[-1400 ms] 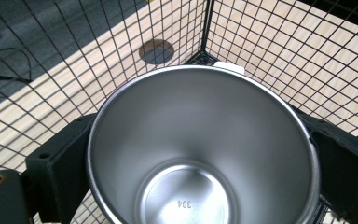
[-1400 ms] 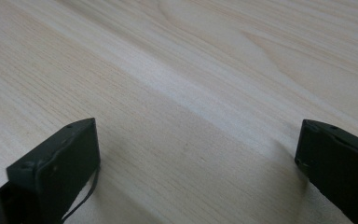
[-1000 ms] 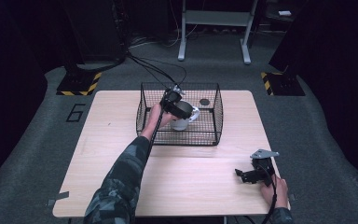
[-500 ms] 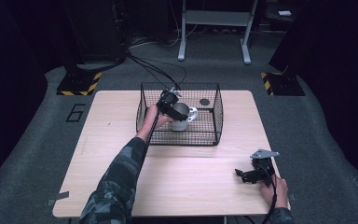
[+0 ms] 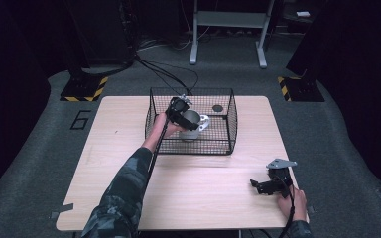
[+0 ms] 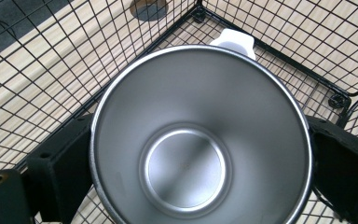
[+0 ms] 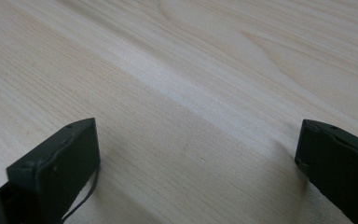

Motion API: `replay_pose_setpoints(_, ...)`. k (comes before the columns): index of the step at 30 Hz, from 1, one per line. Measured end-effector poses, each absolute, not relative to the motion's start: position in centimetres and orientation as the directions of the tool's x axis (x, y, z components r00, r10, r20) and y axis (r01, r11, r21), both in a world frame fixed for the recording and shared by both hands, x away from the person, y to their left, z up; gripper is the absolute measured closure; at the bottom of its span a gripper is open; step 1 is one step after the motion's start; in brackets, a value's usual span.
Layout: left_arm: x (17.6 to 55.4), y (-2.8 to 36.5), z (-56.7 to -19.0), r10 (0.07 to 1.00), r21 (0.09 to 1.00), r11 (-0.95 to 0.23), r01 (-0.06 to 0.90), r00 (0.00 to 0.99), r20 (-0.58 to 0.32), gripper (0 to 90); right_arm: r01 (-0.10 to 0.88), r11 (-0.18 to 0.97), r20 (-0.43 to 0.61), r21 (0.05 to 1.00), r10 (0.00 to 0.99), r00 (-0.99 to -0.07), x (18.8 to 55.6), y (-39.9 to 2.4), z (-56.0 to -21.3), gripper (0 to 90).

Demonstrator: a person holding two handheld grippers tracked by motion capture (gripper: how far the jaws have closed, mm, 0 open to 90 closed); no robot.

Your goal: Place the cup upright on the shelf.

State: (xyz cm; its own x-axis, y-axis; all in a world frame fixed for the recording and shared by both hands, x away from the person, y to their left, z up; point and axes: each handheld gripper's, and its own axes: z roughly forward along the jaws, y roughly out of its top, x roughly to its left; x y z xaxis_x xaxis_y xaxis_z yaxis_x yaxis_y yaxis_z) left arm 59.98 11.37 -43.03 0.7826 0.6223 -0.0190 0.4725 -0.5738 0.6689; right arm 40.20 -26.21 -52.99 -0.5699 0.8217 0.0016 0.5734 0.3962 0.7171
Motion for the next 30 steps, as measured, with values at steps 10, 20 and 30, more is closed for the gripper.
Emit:
replay_pose_setpoints(10, 60.0, 11.6, -42.8, 0.633, 0.696, -0.533, 0.481, 0.773, -0.050, 4.3, 0.575, 0.395, 0.003, 0.717, 0.822, -0.569, 40.2, -26.2, -53.0, 0.0)
replay_pose_setpoints(20, 59.1, 11.8, -41.1, 0.642, 0.722, -0.514, 0.464, 0.766, -0.035, 0.1, 0.575, 0.395, 0.003, 0.717, 0.823, -0.569, 40.2, -26.2, -53.0, 0.0)
replay_pose_setpoints(30, 57.4, 12.6, -38.6, 0.639, 0.768, -0.482, 0.422, 0.769, -0.021, 0.1, 0.575, 0.394, 0.003, 0.717, 0.823, -0.568, 40.2, -26.2, -53.0, 0.0)
